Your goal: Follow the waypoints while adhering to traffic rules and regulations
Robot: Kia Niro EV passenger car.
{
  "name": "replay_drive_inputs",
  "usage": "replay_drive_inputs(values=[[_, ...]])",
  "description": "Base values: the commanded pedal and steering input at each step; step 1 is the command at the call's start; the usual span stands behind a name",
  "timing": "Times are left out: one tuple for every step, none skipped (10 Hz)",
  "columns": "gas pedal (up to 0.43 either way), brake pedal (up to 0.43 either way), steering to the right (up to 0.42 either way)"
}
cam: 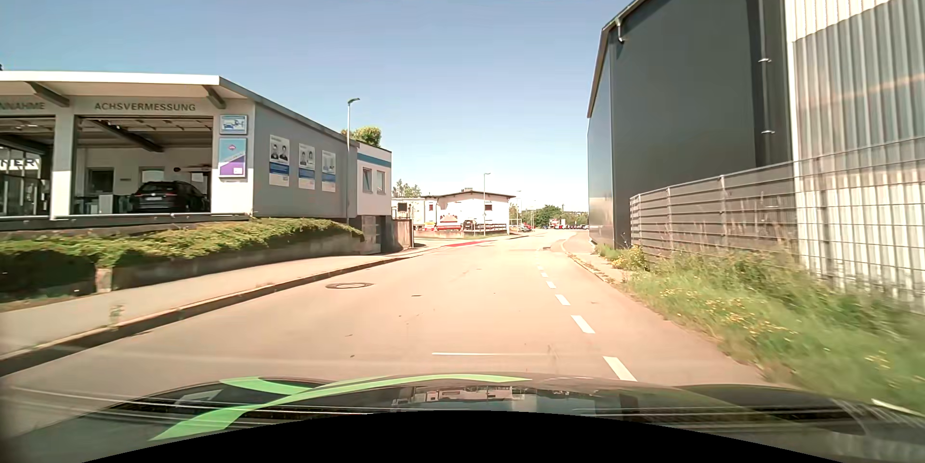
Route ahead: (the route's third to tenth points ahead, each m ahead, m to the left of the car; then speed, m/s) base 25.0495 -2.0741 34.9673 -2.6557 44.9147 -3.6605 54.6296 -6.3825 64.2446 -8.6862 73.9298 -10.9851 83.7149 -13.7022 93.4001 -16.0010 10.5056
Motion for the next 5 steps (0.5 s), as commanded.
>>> replay_drive_inputs(values=[[0.130,0.000,0.027],[0.138,0.000,0.027],[0.138,0.000,0.028],[0.138,0.000,0.028],[0.138,0.000,0.029]])
